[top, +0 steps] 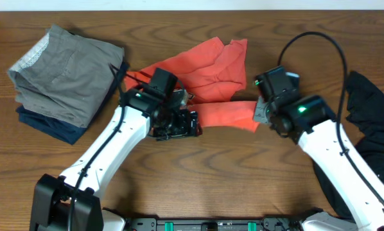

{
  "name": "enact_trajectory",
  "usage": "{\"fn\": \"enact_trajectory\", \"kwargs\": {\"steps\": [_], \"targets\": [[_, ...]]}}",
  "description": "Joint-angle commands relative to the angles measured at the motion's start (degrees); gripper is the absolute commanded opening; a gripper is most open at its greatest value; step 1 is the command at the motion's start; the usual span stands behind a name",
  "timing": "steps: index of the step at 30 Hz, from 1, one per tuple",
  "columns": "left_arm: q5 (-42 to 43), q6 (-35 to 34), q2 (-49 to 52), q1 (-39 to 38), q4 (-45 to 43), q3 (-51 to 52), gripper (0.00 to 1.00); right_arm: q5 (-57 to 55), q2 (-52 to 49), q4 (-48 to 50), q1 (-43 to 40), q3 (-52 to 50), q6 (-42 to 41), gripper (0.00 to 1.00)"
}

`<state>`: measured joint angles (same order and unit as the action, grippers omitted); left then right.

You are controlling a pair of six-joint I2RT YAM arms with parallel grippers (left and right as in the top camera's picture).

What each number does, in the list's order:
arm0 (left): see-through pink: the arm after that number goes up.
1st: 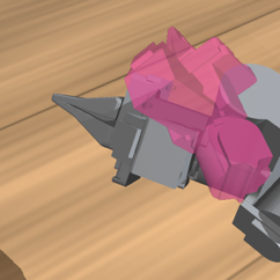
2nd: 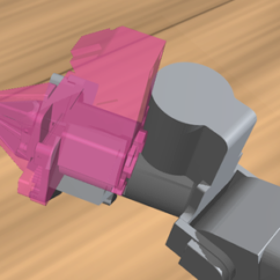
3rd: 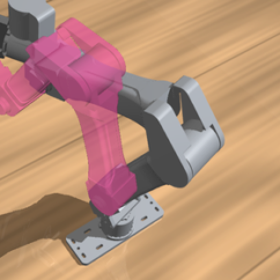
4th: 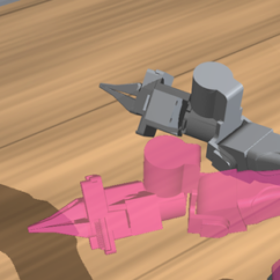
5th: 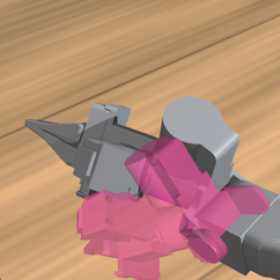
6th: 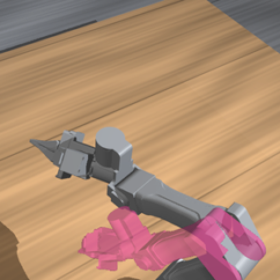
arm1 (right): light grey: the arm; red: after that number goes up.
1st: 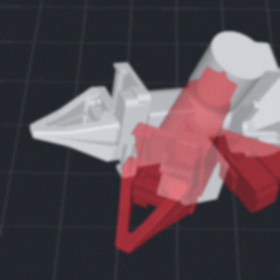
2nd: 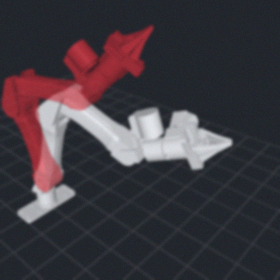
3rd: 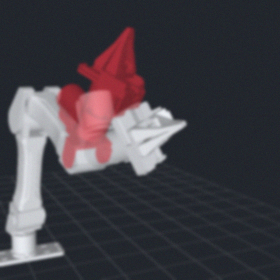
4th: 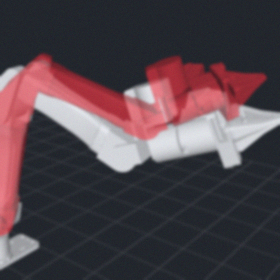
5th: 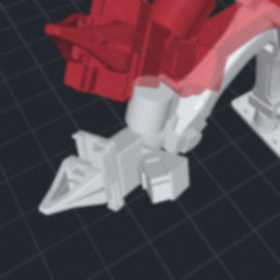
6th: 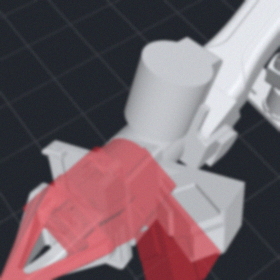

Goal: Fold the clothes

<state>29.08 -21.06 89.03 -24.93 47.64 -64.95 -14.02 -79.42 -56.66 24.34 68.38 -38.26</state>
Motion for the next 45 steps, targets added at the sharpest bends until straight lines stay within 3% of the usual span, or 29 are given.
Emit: {"fn": "enact_trajectory", "kwargs": {"steps": [1, 3, 7, 11, 15, 21, 32, 41, 43, 45], "targets": [[-1.51, -3.87, -0.44, -3.06, -2.03, 0.39, 0.83, 4.33, -0.46, -0.22, -1.20, -0.02, 4.22, 0.31], [-2.32, -5.46, -0.31, -5.03, -3.67, 0.39, 0.84, 2.08, -0.46, -1.18, -1.18, -0.04, 4.70, 0.45], [-9.49, -11.37, -0.28, -9.60, -5.22, 0.83, 0.85, -4.11, -0.46, -2.23, -1.33, -0.04, 4.70, 0.50], [-11.21, -13.75, -0.28, -13.64, -8.68, 1.33, 0.85, -6.60, -0.46, -3.39, -3.72, -0.04, 4.72, 0.53], [-16.81, -23.45, -0.04, -17.42, -13.35, 2.56, 0.86, -5.75, -0.46, -3.61, -8.74, -0.04, 5.99, 0.55], [-17.35, -31.74, 4.61, -21.09, -25.22, 4.81, 0.88, 1.05, -0.46, -3.37, -15.45, -0.04, 14.36, 0.57], [-16.48, -53.09, 18.60, -23.74, -43.89, 4.81, 0.88, 3.34, -0.46, -4.92, -18.45, -0.04, 17.42, 0.59], [-25.55, -59.17, 23.06, -23.74, -48.41, 4.81, 0.87, 3.58, -0.46, -5.42, -18.43, -0.04, 17.55, 0.60], [-25.77, -59.23, 24.41, -23.74, -50.97, 4.81, 0.79, 3.56, -0.46, -5.68, -18.45, -0.04, 17.55, 0.60], [-25.81, -59.23, 25.73, -23.63, -53.48, 4.81, 0.60, 3.56, -0.46, -5.95, -18.45, -0.04, 17.57, 0.60]]}}
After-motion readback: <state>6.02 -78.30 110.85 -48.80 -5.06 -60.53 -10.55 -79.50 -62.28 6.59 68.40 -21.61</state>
